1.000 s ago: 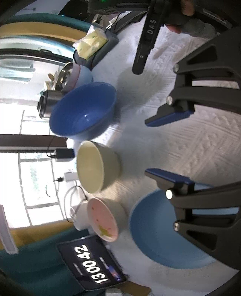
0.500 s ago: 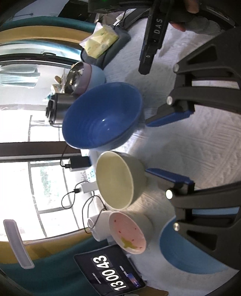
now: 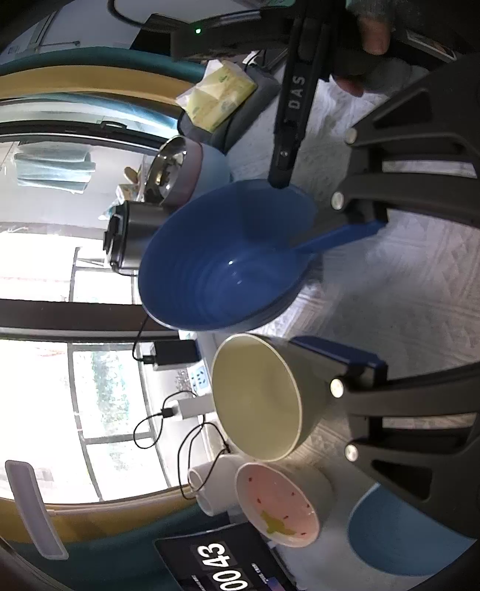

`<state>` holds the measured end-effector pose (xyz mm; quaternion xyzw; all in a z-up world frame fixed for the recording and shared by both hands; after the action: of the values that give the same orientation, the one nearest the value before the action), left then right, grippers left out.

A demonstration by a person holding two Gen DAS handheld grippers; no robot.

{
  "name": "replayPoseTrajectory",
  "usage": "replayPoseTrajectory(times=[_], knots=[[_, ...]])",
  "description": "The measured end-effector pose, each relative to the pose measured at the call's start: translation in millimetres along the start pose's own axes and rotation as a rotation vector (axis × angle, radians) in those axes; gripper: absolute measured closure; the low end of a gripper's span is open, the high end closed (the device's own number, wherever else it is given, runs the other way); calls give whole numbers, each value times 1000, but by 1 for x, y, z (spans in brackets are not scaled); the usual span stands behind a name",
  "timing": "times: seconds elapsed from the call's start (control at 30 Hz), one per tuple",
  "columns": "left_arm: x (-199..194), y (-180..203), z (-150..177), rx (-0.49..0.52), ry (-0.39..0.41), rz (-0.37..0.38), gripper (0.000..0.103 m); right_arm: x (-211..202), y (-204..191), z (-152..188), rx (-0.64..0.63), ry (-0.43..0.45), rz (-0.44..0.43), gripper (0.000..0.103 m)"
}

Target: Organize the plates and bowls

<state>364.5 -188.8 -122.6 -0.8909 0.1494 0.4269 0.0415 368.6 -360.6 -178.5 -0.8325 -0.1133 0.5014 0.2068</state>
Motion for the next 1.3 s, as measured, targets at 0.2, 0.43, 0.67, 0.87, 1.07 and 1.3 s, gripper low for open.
replayPoseTrajectory(times=[0.2,0.43,0.67,0.87,1.07,1.3], knots=[[8,-2,-9,5,6,-15,55,14,4,-6,18,-19,-17,52],[22,0,-9,10,-22,-16,56,23,-4,-4,-23,-38,-27,71],[21,11,-8,49,-10,3,63,24,-12,-1,-63,-34,-14,81],[16,11,-8,50,-8,6,63,17,-15,1,-70,-21,-15,81],[8,11,-5,50,-5,20,63,6,-20,5,-73,-4,-10,81],[-2,11,2,35,-14,36,63,-12,-25,10,-80,19,-3,81]])
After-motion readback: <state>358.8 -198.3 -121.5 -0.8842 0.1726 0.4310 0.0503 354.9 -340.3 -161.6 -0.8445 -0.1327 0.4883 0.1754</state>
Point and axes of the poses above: each gripper's, at about its wrist camera, not at the fingertips, and x roughly the way its jaws point, y to its right, z to its underside, the point moved 7 cm from there along x, roughly the way its jaws point, and after that the axes turned 14 degrees about -y, right-handed, at the moved point
